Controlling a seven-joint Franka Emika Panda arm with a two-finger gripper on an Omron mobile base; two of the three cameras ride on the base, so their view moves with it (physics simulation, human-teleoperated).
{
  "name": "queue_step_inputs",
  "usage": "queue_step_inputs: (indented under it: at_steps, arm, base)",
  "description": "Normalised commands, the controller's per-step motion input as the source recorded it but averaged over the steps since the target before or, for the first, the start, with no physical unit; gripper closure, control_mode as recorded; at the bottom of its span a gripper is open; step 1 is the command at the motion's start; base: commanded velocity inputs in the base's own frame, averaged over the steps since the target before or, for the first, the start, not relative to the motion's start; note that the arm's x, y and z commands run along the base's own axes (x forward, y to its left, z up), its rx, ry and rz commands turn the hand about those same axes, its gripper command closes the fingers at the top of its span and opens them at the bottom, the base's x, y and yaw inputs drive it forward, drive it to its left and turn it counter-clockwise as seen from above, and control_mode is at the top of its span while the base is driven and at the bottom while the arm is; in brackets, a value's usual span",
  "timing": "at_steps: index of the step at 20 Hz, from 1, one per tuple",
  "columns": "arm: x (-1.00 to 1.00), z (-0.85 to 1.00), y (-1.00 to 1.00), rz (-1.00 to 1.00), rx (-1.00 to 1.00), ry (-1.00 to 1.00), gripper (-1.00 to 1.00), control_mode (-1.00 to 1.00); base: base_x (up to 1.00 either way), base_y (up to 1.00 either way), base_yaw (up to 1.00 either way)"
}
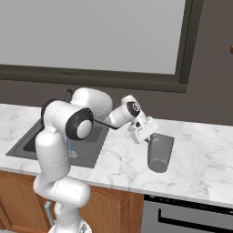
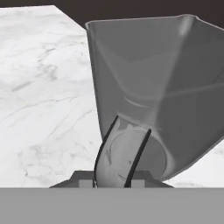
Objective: Turn on the sink faucet and place the jug under the water for a few seconds to fill it up.
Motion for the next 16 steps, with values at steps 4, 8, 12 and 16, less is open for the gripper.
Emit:
queue_step_inputs:
  at_steps: [4, 8, 12, 16]
  arm:
    - [-0.48, 0.40, 0.13, 0.04, 0.00, -0.13, 1.00, -1.00]
    - [-0.54, 0.62, 0.20, 0.10, -0.02, -0.20, 1.00, -1.00]
    - [-0.46, 0.72, 0.31, 0.21, -0.07, -0.16, 1.00, -1.00]
    - [-0.42, 0.76, 0.50, 0.35, -0.09, -0.06, 1.00, -1.00]
  base:
    - [0.00, 0.00, 0.00]
    - [0.00, 0.00, 0.00]
    - [0.00, 0.00, 0.00]
    - [0.00, 0.00, 0.00]
